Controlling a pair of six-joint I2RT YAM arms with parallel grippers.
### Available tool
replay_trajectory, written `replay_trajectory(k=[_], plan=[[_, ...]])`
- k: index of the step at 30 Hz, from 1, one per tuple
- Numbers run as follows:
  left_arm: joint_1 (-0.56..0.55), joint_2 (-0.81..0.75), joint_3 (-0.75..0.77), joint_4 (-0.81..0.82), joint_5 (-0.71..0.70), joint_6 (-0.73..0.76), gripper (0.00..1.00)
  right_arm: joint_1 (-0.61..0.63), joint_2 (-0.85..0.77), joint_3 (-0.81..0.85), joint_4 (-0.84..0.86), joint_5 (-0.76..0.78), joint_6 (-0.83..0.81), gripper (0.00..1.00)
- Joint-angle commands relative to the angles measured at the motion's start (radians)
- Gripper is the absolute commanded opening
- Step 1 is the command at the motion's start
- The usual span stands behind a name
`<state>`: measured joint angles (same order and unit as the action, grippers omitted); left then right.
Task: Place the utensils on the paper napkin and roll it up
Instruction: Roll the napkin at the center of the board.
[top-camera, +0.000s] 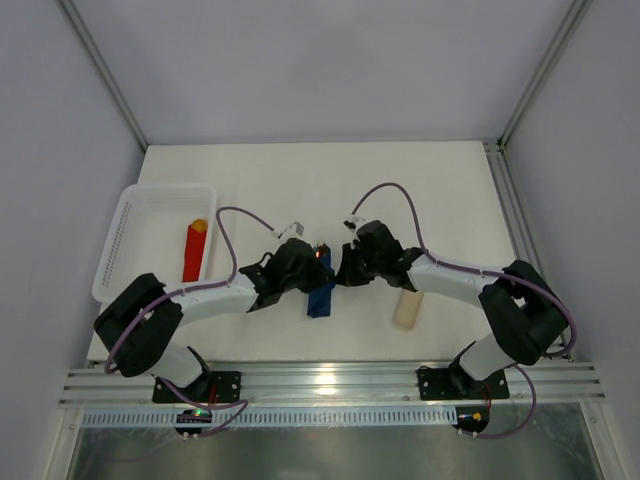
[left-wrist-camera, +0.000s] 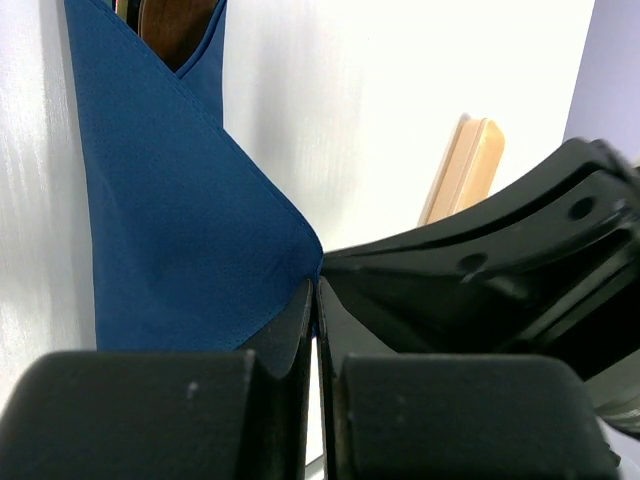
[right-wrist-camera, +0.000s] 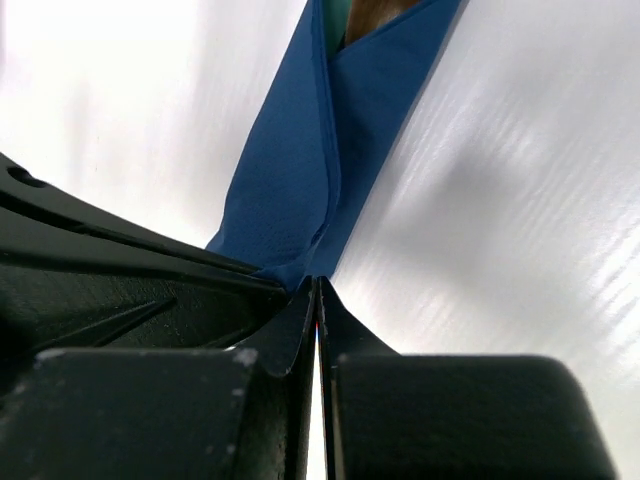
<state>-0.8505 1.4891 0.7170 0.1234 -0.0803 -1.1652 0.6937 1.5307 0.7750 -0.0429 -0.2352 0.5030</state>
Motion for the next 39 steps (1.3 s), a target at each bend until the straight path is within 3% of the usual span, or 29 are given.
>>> replay_trajectory(k=[1,15,27,34,39], plan=[[-0.004,-0.009,0.021,0.048,-0.029,0.004,0.00,-0.026,-0.029,-0.008,-0.014,0.040,-0.009,0.03],[-0.004,0.016,0.048,0.033,-0.035,0.021,0.00,-0.074,0.141,0.033,0.078,-0.039,0.037,0.04],[-0.013,0.117,0.073,0.124,0.004,-0.013,0.00,-0.076,0.223,0.023,0.192,-0.151,0.084,0.04],[-0.015,0.122,0.071,0.127,-0.010,-0.013,0.00,-0.076,0.227,0.009,0.255,-0.228,0.112,0.04],[-0.016,0.123,0.068,0.130,-0.016,-0.013,0.00,-0.086,0.168,-0.008,0.196,-0.147,0.100,0.04]])
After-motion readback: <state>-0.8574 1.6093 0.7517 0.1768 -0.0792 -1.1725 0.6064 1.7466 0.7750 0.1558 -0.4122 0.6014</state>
